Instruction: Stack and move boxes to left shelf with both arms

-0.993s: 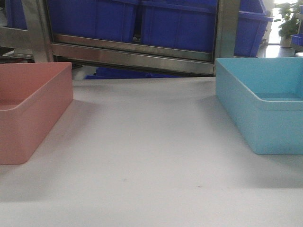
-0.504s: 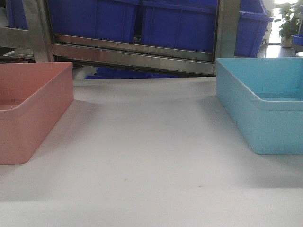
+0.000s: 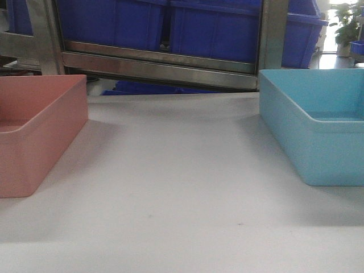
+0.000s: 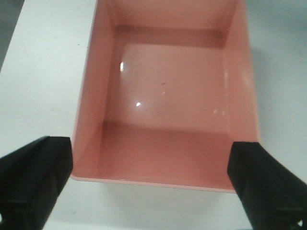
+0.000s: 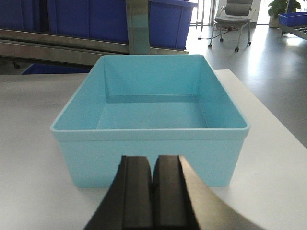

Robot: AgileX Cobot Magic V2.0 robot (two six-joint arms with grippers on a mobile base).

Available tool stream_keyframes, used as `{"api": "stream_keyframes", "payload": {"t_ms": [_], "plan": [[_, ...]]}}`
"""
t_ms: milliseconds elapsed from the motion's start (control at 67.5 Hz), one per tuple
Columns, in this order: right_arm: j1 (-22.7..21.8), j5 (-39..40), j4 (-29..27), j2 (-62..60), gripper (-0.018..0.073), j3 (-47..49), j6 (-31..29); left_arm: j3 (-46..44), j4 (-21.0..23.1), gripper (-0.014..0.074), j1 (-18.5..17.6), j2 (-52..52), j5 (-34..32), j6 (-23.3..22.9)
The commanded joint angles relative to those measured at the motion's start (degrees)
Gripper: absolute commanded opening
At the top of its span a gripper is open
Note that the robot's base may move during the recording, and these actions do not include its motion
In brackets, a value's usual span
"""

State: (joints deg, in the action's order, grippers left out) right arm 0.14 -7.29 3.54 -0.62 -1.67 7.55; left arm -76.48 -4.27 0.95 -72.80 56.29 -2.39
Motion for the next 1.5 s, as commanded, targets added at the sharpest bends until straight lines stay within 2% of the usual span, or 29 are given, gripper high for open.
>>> {"api": "stream_keyframes", "payload": {"t_ms": [0,148,311,445,593,667,1008,1156,1482], "plan": [[-0.2,5.1,0.7,-1.0,0.005,1.3,-0.3,-8.2,-2.6,0.0577,2.2,-5.8,1.9,0.4],[-0.2,5.1,0.7,-1.0,0.005,1.3,-0.3,-19.0,-1.5,0.0577,7.0,-16.8,5.1,0.6],[-0.2,5.2,0.7,-1.0,0.005,1.3,-0.3,-27.4,3.0,0.0577,10.7,-28.0,5.1,7.1],[-0.2,5.7,0.7,-1.0,0.005,1.3,-0.3,-29.1,5.6,0.0577,12.4,-34.3,3.9,11.8],[-0.2,5.9,0.7,-1.0,0.005,1.3,-0.3,-29.1,14.2,0.0577,14.5,-39.9,-0.4,18.1],[-0.2,5.9,0.7,-1.0,0.005,1.3,-0.3,-29.1,16.8,0.0576,15.3,-42.3,-1.0,20.9],[-0.2,5.9,0.7,-1.0,0.005,1.3,-0.3,-29.1,17.0,0.0563,16.8,-48.9,-1.5,21.5],[-0.2,5.9,0.7,-1.0,0.005,1.3,-0.3,-29.1,16.5,0.0459,16.8,-49.2,-1.5,21.5],[-0.2,5.9,0.7,-1.0,0.005,1.3,-0.3,-29.6,16.4,-0.0012,16.8,-49.2,-0.9,21.5]]}}
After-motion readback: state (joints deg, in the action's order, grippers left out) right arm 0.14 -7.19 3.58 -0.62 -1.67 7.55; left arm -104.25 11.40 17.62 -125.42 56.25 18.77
